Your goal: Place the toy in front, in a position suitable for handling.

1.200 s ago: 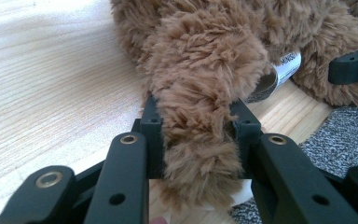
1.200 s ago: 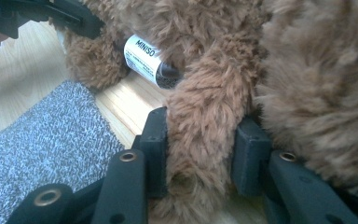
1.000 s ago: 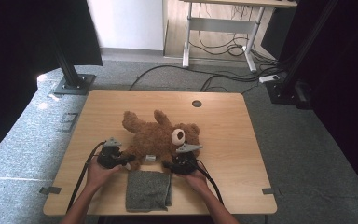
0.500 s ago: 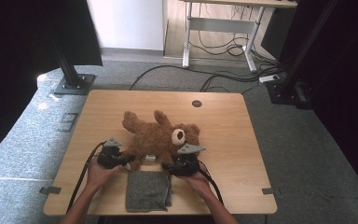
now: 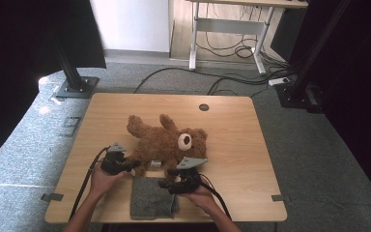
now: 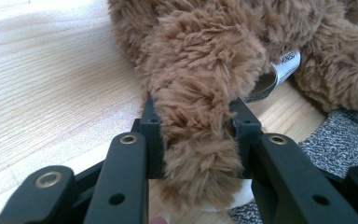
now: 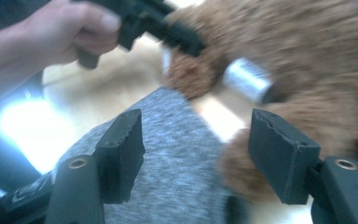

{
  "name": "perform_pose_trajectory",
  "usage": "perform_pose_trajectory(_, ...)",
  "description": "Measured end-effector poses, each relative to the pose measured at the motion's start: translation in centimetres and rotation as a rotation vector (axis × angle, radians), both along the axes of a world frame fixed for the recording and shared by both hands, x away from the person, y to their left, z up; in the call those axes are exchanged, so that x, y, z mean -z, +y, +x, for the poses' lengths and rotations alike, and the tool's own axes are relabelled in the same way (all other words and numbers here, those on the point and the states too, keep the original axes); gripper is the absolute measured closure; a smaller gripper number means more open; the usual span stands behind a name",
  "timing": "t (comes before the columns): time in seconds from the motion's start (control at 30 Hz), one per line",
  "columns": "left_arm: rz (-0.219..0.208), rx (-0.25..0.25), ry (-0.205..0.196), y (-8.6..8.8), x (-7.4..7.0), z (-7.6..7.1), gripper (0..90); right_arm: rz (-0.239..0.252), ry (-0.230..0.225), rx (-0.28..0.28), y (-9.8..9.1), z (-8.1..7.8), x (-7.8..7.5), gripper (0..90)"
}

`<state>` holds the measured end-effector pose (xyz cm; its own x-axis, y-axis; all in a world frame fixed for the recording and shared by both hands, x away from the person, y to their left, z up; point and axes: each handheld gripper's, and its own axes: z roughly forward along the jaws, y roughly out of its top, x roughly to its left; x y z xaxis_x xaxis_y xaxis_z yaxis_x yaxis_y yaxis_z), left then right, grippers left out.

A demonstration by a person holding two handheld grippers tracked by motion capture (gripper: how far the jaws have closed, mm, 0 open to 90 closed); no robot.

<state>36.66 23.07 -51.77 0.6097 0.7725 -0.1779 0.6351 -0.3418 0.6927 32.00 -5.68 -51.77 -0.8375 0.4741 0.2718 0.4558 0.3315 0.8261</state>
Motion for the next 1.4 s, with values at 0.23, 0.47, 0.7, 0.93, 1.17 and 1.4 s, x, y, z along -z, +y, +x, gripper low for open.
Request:
perform_pose_trajectory(0.23,-0.006,-0.001,0.001,0.0,0.0,0.0,65.3,-0.027,0.039,-0.062,2.3,-0.2,1.3,31.4)
perform_pose_trajectory(0.47,-0.008,-0.002,0.001,0.0,0.0,0.0,65.3,-0.091,0.044,-0.072,3.0,-0.4,2.3,25.9)
perform_pose_trajectory(0.7,-0.009,-0.004,0.004,0.0,0.0,0.0,65.3,-0.157,0.008,-0.073,3.6,-0.7,3.0,18.2)
perform_pose_trajectory(0.93,-0.01,-0.002,0.005,0.1,0.0,0.0,65.2,-0.203,-0.046,-0.066,3.8,-1.1,3.2,22.9)
perform_pose_trajectory(1.17,-0.01,-0.002,0.006,0.1,0.1,0.0,65.1,-0.252,-0.107,-0.042,4.0,-1.6,3.3,31.1)
perform_pose_trajectory(1.4,-0.015,-0.003,0.007,0.1,0.1,0.1,64.9,-0.239,-0.116,-0.031,3.2,-1.4,3.3,47.8)
